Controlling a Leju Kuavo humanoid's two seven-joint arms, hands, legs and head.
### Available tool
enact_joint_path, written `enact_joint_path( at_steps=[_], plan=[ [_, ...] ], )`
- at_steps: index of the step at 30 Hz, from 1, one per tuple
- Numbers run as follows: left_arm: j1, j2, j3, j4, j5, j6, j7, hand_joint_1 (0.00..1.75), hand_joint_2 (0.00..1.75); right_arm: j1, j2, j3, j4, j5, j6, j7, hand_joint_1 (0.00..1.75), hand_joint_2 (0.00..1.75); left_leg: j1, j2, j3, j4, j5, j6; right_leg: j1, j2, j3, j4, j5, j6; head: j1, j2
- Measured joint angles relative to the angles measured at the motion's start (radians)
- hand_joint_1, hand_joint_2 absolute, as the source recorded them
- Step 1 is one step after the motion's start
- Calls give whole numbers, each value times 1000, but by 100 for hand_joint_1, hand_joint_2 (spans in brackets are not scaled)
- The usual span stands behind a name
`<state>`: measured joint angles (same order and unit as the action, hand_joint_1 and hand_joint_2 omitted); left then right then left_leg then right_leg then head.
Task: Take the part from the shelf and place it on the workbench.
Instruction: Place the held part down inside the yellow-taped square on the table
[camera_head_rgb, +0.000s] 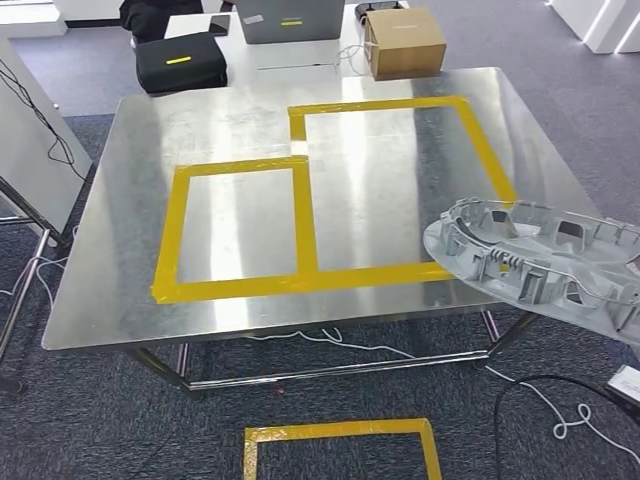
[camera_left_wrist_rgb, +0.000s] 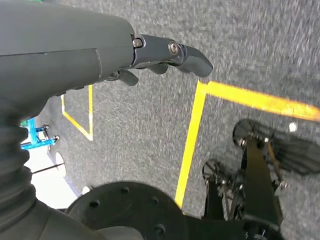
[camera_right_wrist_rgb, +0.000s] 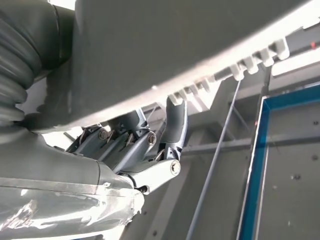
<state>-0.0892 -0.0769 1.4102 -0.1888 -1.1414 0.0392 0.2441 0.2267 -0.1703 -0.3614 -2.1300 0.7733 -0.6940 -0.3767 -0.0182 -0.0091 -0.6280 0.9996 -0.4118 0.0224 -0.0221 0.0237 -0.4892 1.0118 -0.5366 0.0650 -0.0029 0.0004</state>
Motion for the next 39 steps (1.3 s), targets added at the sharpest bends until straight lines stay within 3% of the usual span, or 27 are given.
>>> enact_joint_path(
  at_steps=[2,3,6,7,8,9,11,13,14,16,18,22,23,24,26,28,29,32,35,39],
  plan=[
    [1,-1,0,0,0,0,0,0,175,1,-2,1,1,0,0,1,175,175,4,-1,18,-10,-8,2,-1,-6,8,15,-4,11,2,0],
    [1,-1,0,0,0,0,1,0,175,0,-3,1,1,0,0,0,175,175,6,-2,29,-12,-12,4,-1,-9,-6,47,-14,14,4,0],
    [2,-2,0,0,0,0,1,0,175,-1,-5,2,1,-4,0,1,175,175,6,-2,55,-14,-32,8,2,-15,-123,233,-78,19,8,0],
    [3,-3,0,0,0,0,1,0,175,0,-5,2,2,-5,0,1,175,175,5,-3,66,-14,-42,8,2,-15,-160,273,-97,20,8,0],
    [4,-3,0,0,0,0,1,0,175,1,-5,2,2,-5,0,1,175,175,5,-3,80,-14,-52,8,3,-15,-182,280,-100,21,9,0],
    [5,-4,0,0,1,0,2,0,175,1,-5,2,3,-5,0,1,175,175,5,-3,96,-14,-64,7,4,-15,-186,252,-80,21,8,0],
    [5,-6,0,0,1,0,3,0,175,2,-6,2,4,-6,0,1,175,175,5,-4,130,-14,-88,2,4,-18,-161,132,18,20,9,0],
    [4,-6,0,0,2,0,4,0,175,1,-6,2,6,-7,0,1,175,175,3,-4,153,-14,-109,-8,7,-23,-138,48,87,5,9,0],
    [3,-6,0,0,2,0,4,0,175,1,-7,2,7,-8,0,1,175,175,2,-4,158,-13,-115,-14,8,-23,-133,36,99,-5,9,0],
    [1,-5,0,0,3,0,4,0,175,1,-7,2,8,-9,0,1,175,175,1,-3,161,-10,-118,-24,8,-19,-126,33,97,-22,8,0],
    [-1,-5,0,0,7,1,4,0,175,2,-8,2,8,-8,0,2,175,175,2,-2,135,38,-121,-34,4,-18,-119,28,97,-31,6,0],
    [-3,-7,6,0,20,5,-9,0,175,5,-16,-2,12,-18,15,38,175,175,10,-1,-23,261,-209,-52,2,-17,-107,22,84,-40,3,0],
    [-2,-7,7,0,22,6,-11,0,175,7,-22,-5,15,-23,26,54,175,175,10,-1,-46,277,-207,-52,2,-17,-101,22,79,-40,3,0],
    [-1,-8,9,0,22,6,-13,0,175,10,-29,-8,19,-26,35,67,175,175,10,-1,-52,259,-180,-50,2,-16,-94,22,73,-39,3,0],
    [0,-8,14,0,23,6,-14,0,175,14,-41,-14,25,-29,46,80,175,175,10,0,-22,140,-78,-42,2,-16,-77,21,62,-35,3,0],
    [-1,-8,19,0,23,6,-15,0,175,16,-50,-21,30,-30,48,84,175,175,7,0,12,33,-27,-33,3,-14,-69,21,54,-27,3,0],
    [-1,-8,20,0,23,6,-15,0,175,16,-54,-23,31,-31,49,84,175,175,6,0,19,9,-15,-32,5,-14,-69,22,51,-23,3,0],
    [0,-10,24,0,24,6,-17,0,175,19,-63,-28,34,-32,50,86,175,175,6,-1,21,-2,-3,-42,7,-14,-71,18,47,-30,4,0],
    [0,-10,25,0,24,6,-17,0,175,20,-70,-30,36,-33,61,94,175,175,5,-2,23,-2,-7,-33,5,-15,-63,3,50,-21,5,0],
    [0,-10,25,0,29,12,-18,0,175,10,-124,-31,55,-48,211,208,175,175,5,-3,23,-2,-9,-28,5,-15,-52,-8,54,-12,4,0]
  ],
)
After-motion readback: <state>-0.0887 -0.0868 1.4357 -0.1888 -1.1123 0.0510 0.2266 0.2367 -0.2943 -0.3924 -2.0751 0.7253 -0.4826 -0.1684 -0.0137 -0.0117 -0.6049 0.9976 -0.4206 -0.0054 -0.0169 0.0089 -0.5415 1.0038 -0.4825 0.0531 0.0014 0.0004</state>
